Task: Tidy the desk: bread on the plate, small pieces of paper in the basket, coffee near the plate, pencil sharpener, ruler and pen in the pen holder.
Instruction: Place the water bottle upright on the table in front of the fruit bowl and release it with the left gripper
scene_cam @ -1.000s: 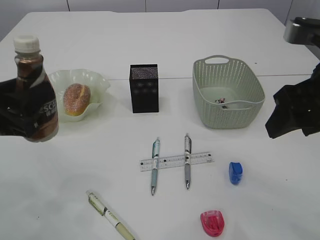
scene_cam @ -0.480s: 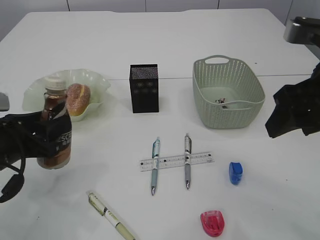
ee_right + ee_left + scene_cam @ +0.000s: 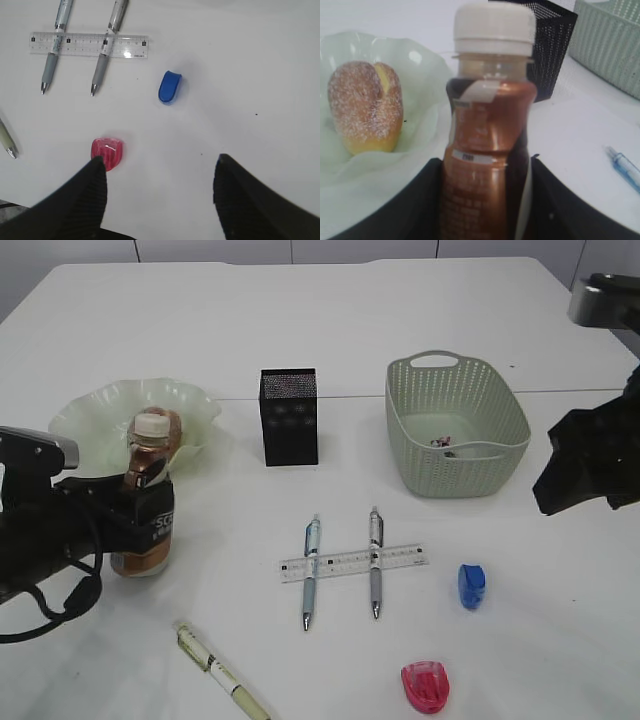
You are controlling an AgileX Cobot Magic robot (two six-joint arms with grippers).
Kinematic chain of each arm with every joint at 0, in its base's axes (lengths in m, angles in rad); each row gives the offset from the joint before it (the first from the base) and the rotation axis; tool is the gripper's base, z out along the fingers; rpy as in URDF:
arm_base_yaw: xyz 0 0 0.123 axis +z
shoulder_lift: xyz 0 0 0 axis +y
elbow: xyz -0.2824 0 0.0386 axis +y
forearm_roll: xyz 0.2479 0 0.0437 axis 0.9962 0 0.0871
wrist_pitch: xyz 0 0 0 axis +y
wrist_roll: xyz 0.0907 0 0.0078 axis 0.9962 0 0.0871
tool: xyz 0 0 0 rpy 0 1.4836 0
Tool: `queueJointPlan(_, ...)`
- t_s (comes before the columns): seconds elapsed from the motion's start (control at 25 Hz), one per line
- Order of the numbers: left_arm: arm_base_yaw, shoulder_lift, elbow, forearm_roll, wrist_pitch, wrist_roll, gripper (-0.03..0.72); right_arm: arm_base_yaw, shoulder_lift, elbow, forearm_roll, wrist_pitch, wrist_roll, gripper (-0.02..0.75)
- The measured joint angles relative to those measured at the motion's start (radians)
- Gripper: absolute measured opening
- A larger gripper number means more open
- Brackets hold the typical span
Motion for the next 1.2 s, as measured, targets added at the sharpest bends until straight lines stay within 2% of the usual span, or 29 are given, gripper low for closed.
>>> queueJointPlan(0.6,0.000,0.149,-0.030,-0.018,-0.209,0.022,0.360,0.000,0.000,0.000,-0.028,0.000,-0.002,0.488)
queueJointPlan(1.0,-0.002,0.116,-0.030,-0.018,-0.154,0.023,0.465,0.000,0.000,0.000,-0.028,0.000,-0.002,0.479)
queueJointPlan(1.2,-0.002,0.076,-0.023,-0.022,-0.096,0.027,0.484,0.000,0.000,0.000,-0.028,0.000,-0.002,0.479)
